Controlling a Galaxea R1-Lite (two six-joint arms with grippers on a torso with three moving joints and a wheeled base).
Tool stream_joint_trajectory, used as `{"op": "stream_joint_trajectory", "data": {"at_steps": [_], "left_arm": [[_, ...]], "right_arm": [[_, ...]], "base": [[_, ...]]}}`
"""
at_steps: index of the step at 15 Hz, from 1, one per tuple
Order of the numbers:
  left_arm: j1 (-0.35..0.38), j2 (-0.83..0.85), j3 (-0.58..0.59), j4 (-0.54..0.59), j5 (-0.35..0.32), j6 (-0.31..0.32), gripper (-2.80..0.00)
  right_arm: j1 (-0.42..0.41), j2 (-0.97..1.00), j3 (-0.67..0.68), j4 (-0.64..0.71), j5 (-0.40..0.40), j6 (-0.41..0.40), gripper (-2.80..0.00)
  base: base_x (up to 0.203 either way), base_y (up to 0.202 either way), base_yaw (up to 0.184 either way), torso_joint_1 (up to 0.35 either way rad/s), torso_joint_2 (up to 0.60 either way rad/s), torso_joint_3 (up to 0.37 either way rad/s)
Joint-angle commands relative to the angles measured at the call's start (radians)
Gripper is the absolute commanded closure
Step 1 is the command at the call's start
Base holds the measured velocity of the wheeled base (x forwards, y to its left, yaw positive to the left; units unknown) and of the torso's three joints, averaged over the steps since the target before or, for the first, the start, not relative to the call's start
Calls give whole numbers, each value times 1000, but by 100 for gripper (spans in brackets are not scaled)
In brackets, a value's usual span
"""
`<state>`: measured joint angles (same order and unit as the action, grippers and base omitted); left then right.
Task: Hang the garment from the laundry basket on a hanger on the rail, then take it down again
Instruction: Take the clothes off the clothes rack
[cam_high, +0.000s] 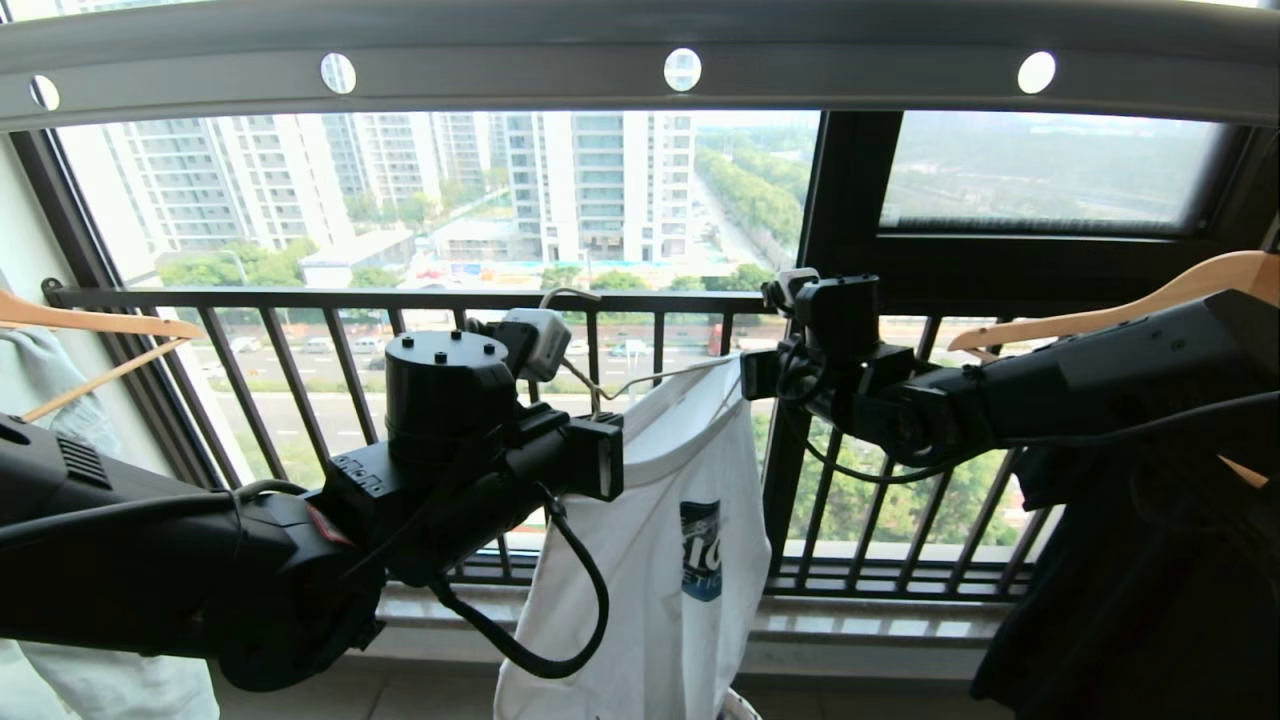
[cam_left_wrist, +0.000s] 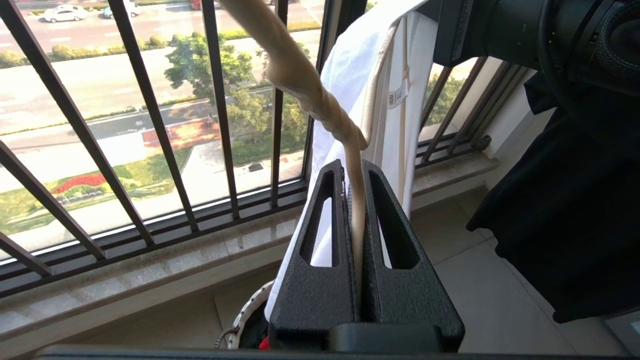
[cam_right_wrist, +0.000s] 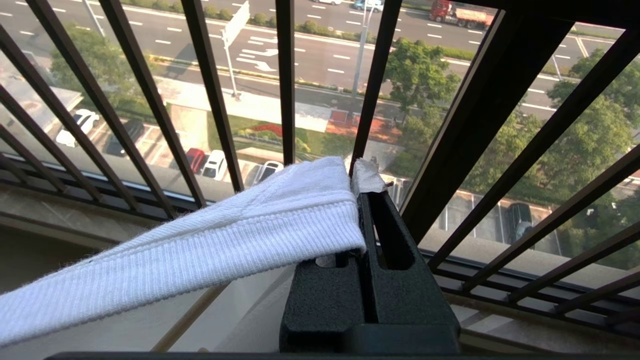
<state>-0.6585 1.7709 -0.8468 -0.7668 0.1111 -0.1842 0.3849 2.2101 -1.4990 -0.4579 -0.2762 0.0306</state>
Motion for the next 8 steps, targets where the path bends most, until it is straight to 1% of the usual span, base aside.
{"op": "stream_joint_trajectory", "data": {"at_steps": [1, 3, 6, 8], "left_arm": [[-1, -4, 3, -6, 2, 0, 0], [-1, -5, 6, -6, 1, 0, 0], [-21, -2, 28, -6, -2, 21, 0], [-27, -11, 38, -8, -3, 23, 0]], "right_arm": [[-19, 26, -16, -4, -2, 0, 0], [-32, 34, -38, -10, 1, 7, 0], [-41, 41, -95, -19, 0, 116, 0], [-56, 56, -117, -19, 0, 124, 0]], "base": [[0, 0, 0, 0, 0, 0], [0, 0, 0, 0, 0, 0], [0, 0, 0, 0, 0, 0], [0, 0, 0, 0, 0, 0]]}}
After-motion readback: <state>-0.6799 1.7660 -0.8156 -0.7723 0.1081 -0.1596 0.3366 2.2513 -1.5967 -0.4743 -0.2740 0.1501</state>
